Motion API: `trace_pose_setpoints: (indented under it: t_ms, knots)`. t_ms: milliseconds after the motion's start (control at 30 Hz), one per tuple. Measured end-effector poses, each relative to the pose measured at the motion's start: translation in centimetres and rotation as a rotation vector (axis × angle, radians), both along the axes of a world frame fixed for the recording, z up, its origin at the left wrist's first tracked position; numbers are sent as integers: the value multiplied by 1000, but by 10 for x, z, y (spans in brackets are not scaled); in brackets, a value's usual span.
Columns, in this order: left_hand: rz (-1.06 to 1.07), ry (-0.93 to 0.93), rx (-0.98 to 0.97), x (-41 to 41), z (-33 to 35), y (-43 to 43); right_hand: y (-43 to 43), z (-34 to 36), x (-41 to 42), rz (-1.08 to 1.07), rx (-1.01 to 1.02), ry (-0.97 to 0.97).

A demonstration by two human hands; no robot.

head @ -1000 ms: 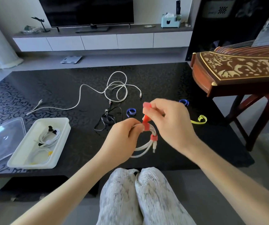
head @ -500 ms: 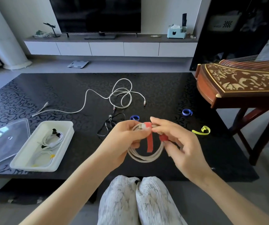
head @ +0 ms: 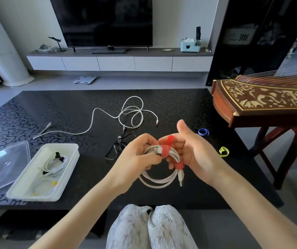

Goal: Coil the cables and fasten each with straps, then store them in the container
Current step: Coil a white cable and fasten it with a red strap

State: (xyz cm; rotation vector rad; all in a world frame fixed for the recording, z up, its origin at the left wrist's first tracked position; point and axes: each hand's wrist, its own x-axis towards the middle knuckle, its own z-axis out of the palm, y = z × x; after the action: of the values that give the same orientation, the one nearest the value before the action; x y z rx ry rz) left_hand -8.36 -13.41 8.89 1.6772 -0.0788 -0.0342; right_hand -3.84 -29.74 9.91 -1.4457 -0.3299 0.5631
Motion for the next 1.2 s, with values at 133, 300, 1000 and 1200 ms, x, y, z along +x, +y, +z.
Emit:
trace_pose_setpoints:
  t_ms: [133,300,1000,1200]
  knots:
    - [-51,87,-107,0,4,0,-6,5,4,10,-146,-218]
    - [-57,116,-33,1,9,-5,-4,11,9,-10,-252,-314]
    - [59,310,-89,16,4,-10,2,-30,-2,-112,-688,-1369]
    - [138,281,-157,14,-7,13,15,-35,15,-369,-517,-848]
